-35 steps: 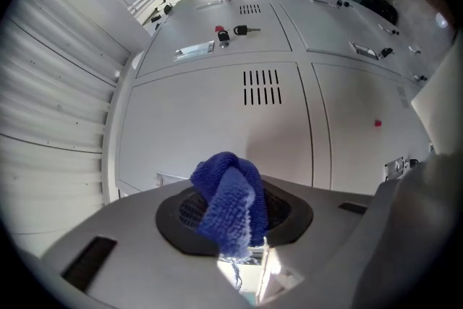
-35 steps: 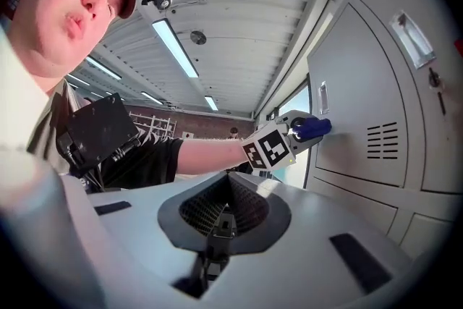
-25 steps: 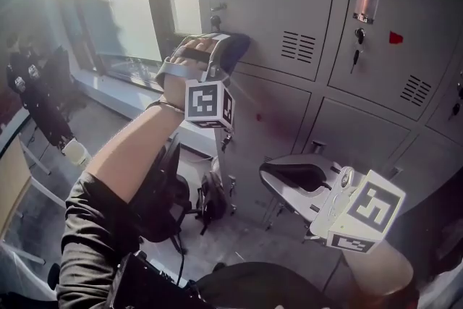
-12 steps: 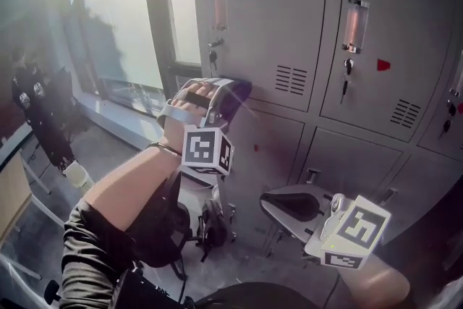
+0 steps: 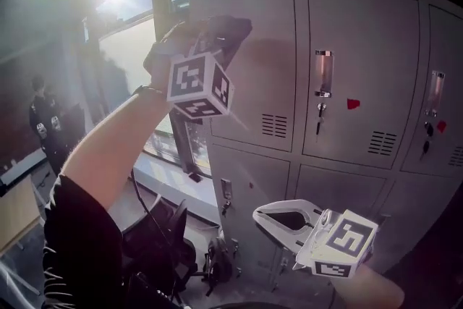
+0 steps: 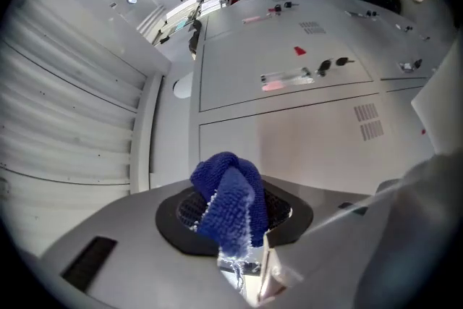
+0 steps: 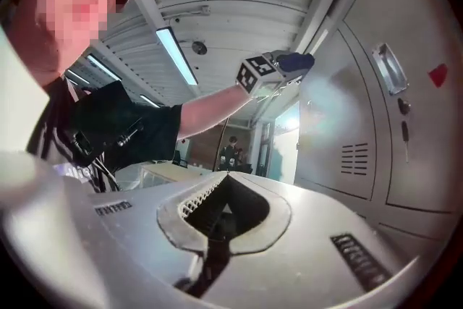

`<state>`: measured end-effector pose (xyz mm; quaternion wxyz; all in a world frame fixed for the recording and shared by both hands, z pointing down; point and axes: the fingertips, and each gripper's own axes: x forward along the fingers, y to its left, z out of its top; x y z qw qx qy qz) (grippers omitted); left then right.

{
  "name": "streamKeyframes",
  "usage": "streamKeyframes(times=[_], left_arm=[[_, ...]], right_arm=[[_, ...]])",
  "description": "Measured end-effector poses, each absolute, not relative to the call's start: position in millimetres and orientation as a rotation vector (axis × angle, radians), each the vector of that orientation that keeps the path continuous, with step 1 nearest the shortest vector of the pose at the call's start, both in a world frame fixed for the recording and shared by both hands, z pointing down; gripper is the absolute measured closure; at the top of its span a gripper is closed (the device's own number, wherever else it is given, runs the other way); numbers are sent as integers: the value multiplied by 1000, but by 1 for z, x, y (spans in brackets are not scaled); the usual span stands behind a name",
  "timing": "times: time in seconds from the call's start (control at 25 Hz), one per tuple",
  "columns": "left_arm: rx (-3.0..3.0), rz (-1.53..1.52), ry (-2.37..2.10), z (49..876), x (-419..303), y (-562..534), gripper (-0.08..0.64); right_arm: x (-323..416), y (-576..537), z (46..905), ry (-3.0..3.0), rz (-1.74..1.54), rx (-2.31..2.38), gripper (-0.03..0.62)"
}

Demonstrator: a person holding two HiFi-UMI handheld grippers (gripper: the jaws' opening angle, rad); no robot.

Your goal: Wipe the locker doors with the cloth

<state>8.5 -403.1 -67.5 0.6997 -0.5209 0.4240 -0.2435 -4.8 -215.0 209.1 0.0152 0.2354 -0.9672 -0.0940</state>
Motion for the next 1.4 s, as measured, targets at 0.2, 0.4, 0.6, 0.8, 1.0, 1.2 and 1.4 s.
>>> streamKeyframes(times=[0.2,0.4,0.6,0.8,1.0,1.2,1.4], left_arm=[[-1118,-543,1021,-113,28,-438,436],[-1085,-535,1032,-119,34,-460,436],[-1079,-509,1006,-100,34,-465,436],[-1133,-509,1017,-64,26,-466,436],[-1190,-524,968,-11,29,-469,436],[-1263,-548,915,49,33,-466,436],[-1346,-586,839,113,39,-462,436]], right_arm=[[3,-212,210,-3042,-276,726,588],[13,-219,219,-3034,-238,751,588],[15,-230,233,-3011,-192,764,588],[6,-232,242,-3000,-166,742,588],[-5,-230,252,-2993,-129,704,588],[-12,-229,260,-2983,-89,700,588],[-22,-229,266,-2983,-57,682,588]])
